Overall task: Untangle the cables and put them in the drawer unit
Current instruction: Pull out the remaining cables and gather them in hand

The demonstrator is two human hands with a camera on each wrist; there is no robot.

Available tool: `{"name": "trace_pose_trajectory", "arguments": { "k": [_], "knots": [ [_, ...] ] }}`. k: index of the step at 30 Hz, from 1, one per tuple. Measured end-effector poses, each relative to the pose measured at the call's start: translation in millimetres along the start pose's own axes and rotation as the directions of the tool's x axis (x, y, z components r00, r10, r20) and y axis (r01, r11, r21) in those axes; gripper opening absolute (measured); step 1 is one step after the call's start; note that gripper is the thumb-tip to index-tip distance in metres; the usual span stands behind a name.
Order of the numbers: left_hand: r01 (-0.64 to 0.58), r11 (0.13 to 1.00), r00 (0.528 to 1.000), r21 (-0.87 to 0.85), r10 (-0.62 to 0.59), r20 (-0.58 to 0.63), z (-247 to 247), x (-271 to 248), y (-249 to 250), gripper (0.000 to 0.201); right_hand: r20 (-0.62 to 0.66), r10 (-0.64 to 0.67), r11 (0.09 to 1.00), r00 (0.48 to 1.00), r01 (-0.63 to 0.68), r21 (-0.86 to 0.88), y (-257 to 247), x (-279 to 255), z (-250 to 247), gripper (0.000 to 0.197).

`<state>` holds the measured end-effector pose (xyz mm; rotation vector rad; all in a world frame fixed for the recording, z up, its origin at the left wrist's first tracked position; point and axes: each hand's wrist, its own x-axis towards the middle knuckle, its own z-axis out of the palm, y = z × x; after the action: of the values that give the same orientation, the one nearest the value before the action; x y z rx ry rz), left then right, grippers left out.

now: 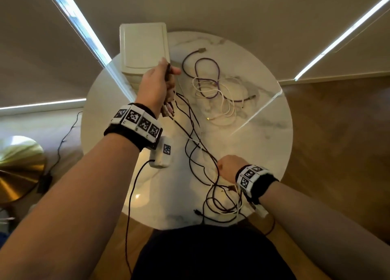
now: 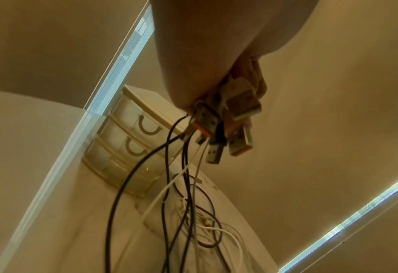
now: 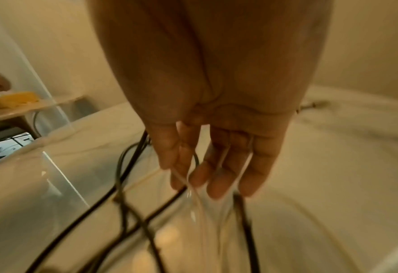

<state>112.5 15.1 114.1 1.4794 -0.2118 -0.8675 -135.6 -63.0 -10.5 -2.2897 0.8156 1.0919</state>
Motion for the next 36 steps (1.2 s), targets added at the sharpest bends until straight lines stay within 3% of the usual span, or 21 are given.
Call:
{"name": "trace_pose_trajectory", "arguments": {
  "k": [2,4,5,7,9,11,12,14,15,16,19,21,25,28,30,32,34,36],
  "knots": [
    [-0.019,0.985,0.999,0.170,0.014,0.032,-3.4,-2.2,-0.9,0.040,-0.108,0.057,0.995,0.993,-0.065,-0.073,-5.6,-0.3,-25.2,0.030],
    [-0.020,0.962,0.998,0.272,0.004,0.060,-4.7,-3.3,-3.2,0.036,-0.263,0.105,0.994,0.959,-0.102,0.023,-11.3,-4.4,-66.9,0.032],
    [-0.020,0.955,0.997,0.297,-0.004,0.079,-4.4,-3.9,-3.6,0.035,-0.346,0.090,0.993,0.934,-0.056,0.108,-14.8,-4.6,-89.2,0.035],
    [-0.023,0.948,0.991,0.319,-0.021,0.134,-1.4,-7.2,-2.6,0.033,-0.464,-0.035,0.932,0.885,0.196,0.305,-28.2,-8.5,-126.4,0.055],
    [-0.042,0.937,0.976,0.348,-0.036,0.216,3.5,-11.5,0.9,0.034,-0.521,-0.190,0.801,0.832,0.438,0.408,-47.3,-9.0,-152.9,0.092],
    [-0.071,0.919,0.958,0.387,-0.045,0.283,8.6,-15.8,5.7,0.037,-0.546,-0.282,0.757,0.789,0.533,0.379,-65.4,-6.7,-169.1,0.105],
    [-0.083,0.918,0.954,0.388,-0.040,0.297,10.5,-17.3,8.4,0.037,-0.573,-0.320,0.732,0.755,0.581,0.356,-72.9,-4.6,-173.7,0.091],
    [-0.095,0.936,0.954,0.340,-0.012,0.299,11.8,-18.4,14.2,0.037,-0.656,-0.332,0.652,0.678,0.667,0.359,-83.5,0.5,-176.4,0.030],
    [-0.093,0.950,0.955,0.297,0.001,0.297,11.4,-17.8,17.2,0.037,-0.687,-0.289,0.616,0.667,0.679,0.400,-86.3,4.3,-175.0,0.010],
    [-0.083,0.966,0.956,0.244,0.009,0.293,10.8,-17.1,19.9,0.037,-0.692,-0.237,0.573,0.682,0.673,0.467,-86.8,8.4,-172.4,0.007],
    [-0.061,0.988,0.959,0.139,0.020,0.282,9.6,-11.6,23.8,0.038,-0.662,-0.115,0.459,0.741,0.630,0.626,-83.0,15.8,-156.8,0.034],
    [-0.061,0.988,0.959,0.140,0.020,0.281,11.1,-7.6,19.7,0.038,-0.642,-0.099,0.464,0.761,0.606,0.646,-80.1,18.2,-143.5,0.037],
    [-0.049,0.993,0.977,0.111,0.024,0.210,17.7,-0.7,4.9,0.040,-0.530,-0.077,0.384,0.845,0.515,0.766,-69.2,22.7,-106.2,0.026],
    [-0.048,0.998,0.990,-0.051,0.054,0.130,18.0,9.2,8.0,0.038,-0.324,-0.081,0.336,0.942,0.332,0.881,-52.8,23.8,-63.2,0.019],
    [-0.046,0.996,0.992,-0.070,0.054,0.117,16.0,15.1,11.9,0.039,-0.227,-0.094,0.335,0.969,0.246,0.910,-44.4,18.3,-36.9,0.013],
    [-0.063,0.998,0.988,0.011,0.061,0.139,16.1,16.5,11.5,0.039,-0.190,-0.097,0.272,0.977,0.210,0.939,-40.2,15.3,-20.4,0.011],
    [-0.070,0.997,0.988,0.032,0.065,0.138,17.9,16.0,9.0,0.039,-0.200,-0.097,0.287,0.975,0.220,0.932,-37.5,17.0,-11.7,0.014],
    [-0.065,0.998,0.992,0.008,0.064,0.105,20.5,17.1,8.9,0.039,-0.194,-0.110,0.383,0.975,0.221,0.897,-36.0,16.5,-5.5,0.017]
  ]
}}
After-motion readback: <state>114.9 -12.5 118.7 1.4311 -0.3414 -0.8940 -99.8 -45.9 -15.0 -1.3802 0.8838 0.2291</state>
